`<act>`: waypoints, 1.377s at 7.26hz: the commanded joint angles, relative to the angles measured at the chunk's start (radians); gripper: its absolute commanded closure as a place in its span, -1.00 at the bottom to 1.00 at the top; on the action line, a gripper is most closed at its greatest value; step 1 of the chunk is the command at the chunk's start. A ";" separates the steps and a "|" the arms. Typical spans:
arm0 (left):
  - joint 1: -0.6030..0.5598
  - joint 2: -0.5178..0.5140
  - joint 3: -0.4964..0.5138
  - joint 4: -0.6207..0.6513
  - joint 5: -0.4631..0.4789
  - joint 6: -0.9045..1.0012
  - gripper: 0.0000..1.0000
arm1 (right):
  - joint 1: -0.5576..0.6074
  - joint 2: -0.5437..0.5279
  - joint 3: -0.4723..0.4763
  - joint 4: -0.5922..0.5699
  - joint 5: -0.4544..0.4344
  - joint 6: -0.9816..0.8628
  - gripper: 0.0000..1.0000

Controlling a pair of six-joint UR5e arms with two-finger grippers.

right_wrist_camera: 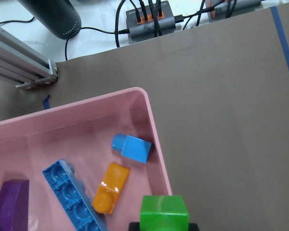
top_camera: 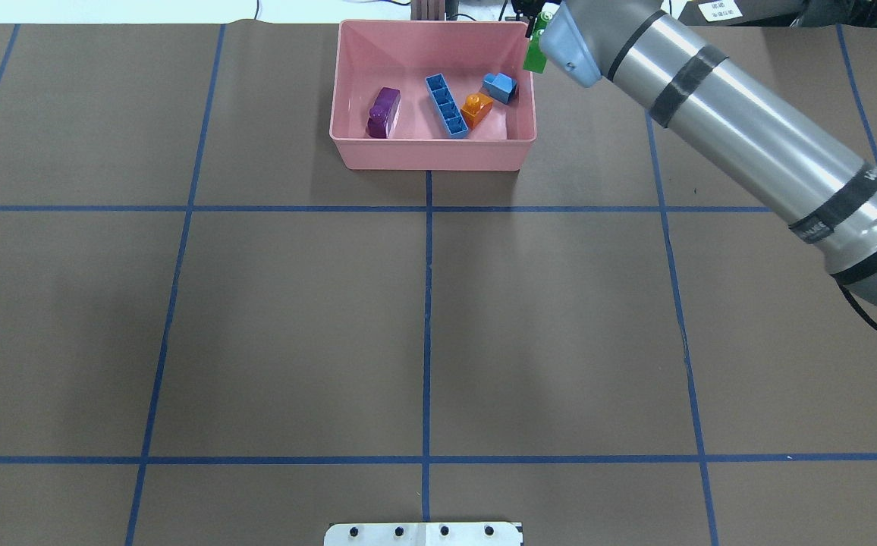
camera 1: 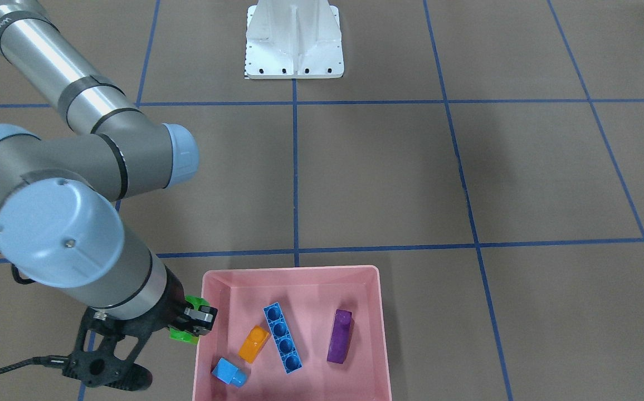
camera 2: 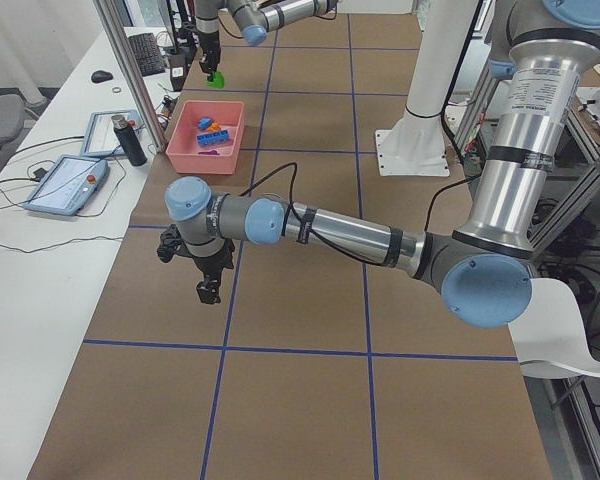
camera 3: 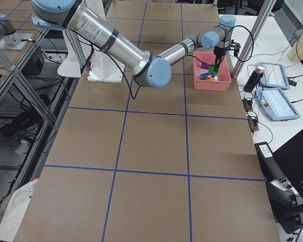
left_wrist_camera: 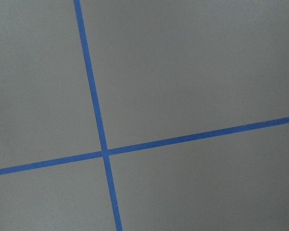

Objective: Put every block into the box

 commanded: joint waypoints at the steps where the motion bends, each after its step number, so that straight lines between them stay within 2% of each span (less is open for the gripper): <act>1: 0.000 0.000 -0.002 0.000 0.000 0.000 -1.00 | -0.047 0.064 -0.099 0.064 -0.077 0.045 1.00; 3: 0.000 0.002 -0.004 0.000 0.000 -0.006 -1.00 | -0.077 0.057 -0.099 0.084 -0.105 0.053 -0.99; 6: -0.005 0.006 -0.008 0.003 0.004 -0.011 -1.00 | -0.038 0.045 -0.069 0.069 -0.091 0.013 -1.00; 8: -0.052 0.104 -0.039 -0.027 0.006 0.006 -1.00 | 0.037 -0.045 0.054 -0.023 -0.018 -0.120 -1.00; 10: -0.093 0.212 -0.087 -0.080 0.011 0.094 -1.00 | 0.135 -0.175 0.158 -0.049 0.065 -0.275 -1.00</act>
